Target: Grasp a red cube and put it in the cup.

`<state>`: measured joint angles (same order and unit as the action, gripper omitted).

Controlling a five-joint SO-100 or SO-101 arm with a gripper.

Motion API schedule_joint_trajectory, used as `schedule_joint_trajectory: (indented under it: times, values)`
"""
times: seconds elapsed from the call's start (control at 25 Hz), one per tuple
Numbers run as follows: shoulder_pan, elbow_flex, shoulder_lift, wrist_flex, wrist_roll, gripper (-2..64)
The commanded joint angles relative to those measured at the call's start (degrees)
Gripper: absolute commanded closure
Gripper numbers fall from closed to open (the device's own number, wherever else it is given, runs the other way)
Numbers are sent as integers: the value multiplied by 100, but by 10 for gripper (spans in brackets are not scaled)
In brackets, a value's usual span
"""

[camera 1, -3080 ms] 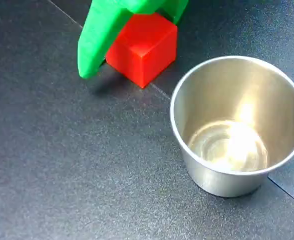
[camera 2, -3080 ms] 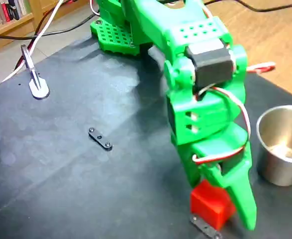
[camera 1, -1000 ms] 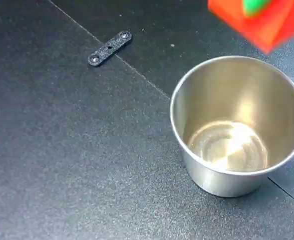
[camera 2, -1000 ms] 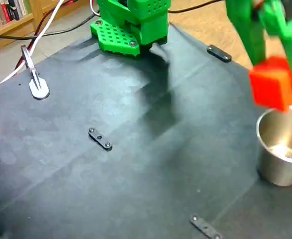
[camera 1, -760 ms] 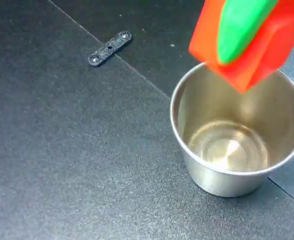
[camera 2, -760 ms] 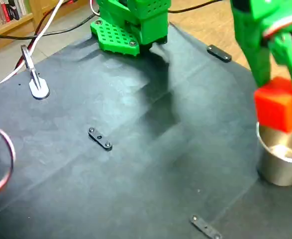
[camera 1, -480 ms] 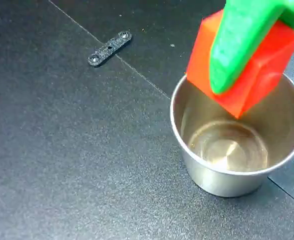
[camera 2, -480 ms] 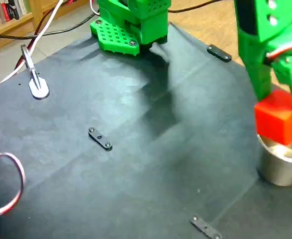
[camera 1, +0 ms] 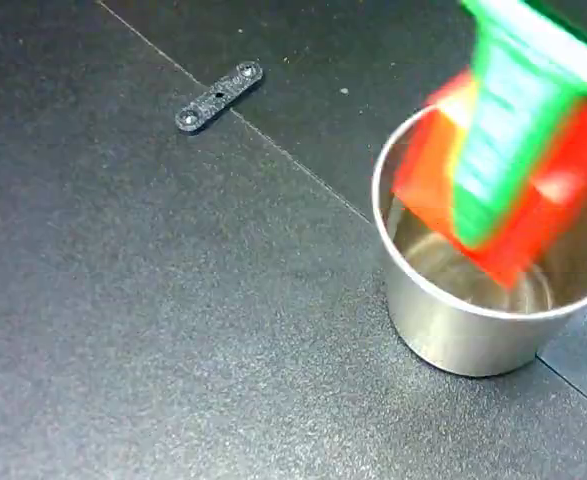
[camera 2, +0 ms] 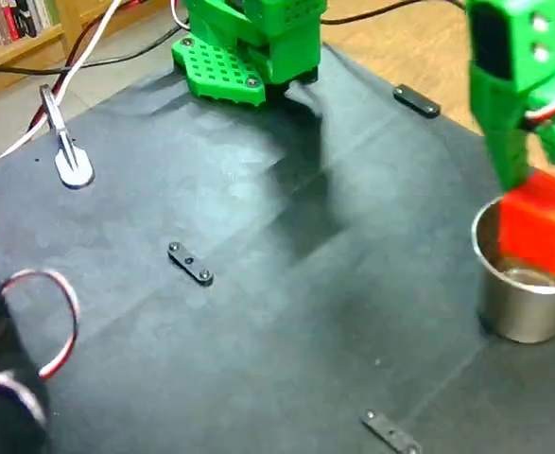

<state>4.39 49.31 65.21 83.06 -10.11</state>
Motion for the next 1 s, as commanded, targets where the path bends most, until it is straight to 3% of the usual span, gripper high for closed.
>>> schedule_joint_trajectory:
  times: [0.0,0.76,0.96]
  values:
    - [-26,-220,114,-62,53,619]
    - [-18,-185,53,-53,53,616]
    - [-18,-132,53,-53,53,544]
